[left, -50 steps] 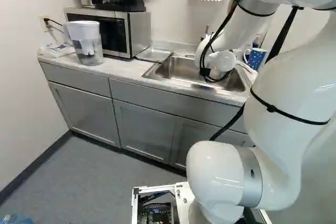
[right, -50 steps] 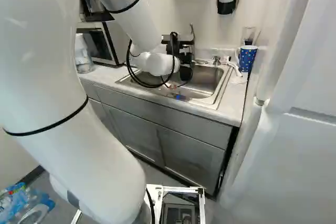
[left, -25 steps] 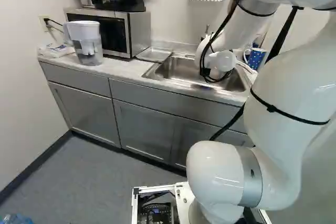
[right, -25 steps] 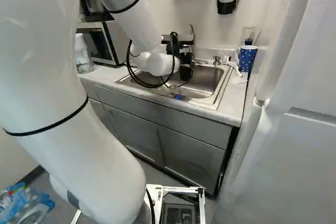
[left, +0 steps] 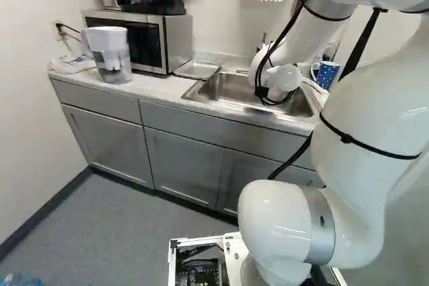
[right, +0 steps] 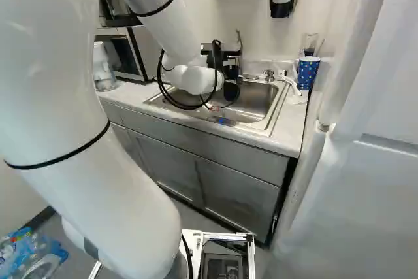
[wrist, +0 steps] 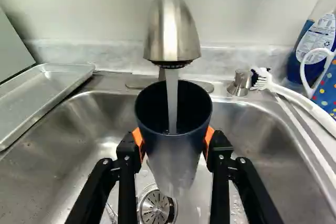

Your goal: Rinse the cup and place it in the tray

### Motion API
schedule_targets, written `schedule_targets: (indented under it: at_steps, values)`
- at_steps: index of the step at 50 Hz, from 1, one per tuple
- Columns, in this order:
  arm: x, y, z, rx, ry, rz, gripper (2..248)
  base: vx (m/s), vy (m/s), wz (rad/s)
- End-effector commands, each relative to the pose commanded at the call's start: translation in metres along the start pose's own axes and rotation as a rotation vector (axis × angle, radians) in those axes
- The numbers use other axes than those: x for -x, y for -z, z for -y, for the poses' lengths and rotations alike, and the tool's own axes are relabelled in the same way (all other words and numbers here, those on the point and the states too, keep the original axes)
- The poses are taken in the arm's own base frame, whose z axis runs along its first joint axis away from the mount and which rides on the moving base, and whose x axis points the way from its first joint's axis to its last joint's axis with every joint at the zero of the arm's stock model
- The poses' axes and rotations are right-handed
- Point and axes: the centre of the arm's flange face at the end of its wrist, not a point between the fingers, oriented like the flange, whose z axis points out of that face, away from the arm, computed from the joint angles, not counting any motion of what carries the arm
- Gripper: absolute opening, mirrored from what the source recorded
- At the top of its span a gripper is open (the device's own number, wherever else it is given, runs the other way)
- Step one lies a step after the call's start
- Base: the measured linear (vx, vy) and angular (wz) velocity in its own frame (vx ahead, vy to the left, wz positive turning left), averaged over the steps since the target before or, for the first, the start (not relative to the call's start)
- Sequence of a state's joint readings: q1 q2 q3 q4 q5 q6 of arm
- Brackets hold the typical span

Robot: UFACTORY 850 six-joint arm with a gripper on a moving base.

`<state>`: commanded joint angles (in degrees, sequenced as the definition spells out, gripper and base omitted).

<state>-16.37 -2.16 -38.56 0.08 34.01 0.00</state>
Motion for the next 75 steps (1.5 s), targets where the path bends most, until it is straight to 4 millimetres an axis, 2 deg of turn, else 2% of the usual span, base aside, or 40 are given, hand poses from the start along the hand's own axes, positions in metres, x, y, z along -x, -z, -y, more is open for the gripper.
schedule_targets:
  at_steps: [75]
  values:
    - [0.0000, 0.0000, 0.0000, 0.000, 0.000, 0.000, 125, 0.000, 0.000, 0.000]
